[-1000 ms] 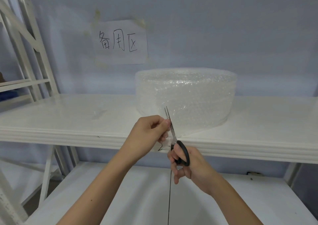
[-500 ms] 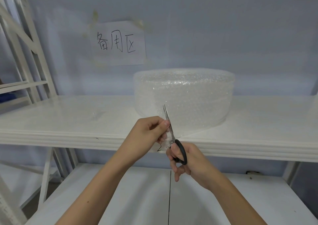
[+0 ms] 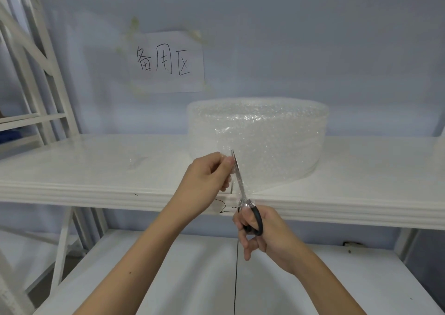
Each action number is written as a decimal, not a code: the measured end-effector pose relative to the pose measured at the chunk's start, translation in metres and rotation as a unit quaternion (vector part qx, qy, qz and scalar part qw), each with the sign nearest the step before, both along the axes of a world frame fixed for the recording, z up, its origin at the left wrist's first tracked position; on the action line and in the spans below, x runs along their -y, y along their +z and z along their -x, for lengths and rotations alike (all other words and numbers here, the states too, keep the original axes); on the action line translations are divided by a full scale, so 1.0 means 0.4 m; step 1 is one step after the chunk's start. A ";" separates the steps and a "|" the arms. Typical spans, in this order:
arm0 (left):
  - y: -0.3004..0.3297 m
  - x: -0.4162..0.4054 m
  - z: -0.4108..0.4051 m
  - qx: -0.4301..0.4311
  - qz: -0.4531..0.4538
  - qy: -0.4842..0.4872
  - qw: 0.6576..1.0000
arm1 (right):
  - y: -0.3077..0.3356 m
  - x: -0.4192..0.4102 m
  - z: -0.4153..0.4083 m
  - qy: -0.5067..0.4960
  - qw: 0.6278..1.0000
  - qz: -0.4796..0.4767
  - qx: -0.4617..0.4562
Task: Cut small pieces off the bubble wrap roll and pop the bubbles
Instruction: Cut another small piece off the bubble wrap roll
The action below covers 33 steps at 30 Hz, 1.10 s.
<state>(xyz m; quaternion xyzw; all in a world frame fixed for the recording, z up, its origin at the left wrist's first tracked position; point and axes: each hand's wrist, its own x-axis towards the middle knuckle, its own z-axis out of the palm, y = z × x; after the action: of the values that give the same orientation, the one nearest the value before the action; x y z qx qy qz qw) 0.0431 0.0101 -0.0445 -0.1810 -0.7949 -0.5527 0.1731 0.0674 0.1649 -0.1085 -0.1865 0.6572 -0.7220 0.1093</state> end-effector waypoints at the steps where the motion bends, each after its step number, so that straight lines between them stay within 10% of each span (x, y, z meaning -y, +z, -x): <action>1: -0.003 -0.001 0.001 -0.001 0.005 0.001 1.000 | -0.004 0.000 -0.002 0.005 1.000 0.005 0.001; 33: -0.011 0.008 -0.016 -0.045 0.051 -0.031 0.997 | 0.049 -0.012 0.016 0.013 0.999 -0.034 -0.040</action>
<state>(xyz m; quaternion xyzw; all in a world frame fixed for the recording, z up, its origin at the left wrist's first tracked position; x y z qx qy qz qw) 0.0494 0.0069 -0.0488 -0.2386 -0.8076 -0.5076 0.1819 0.0610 0.1698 -0.0888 -0.2200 0.6831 -0.6895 0.0981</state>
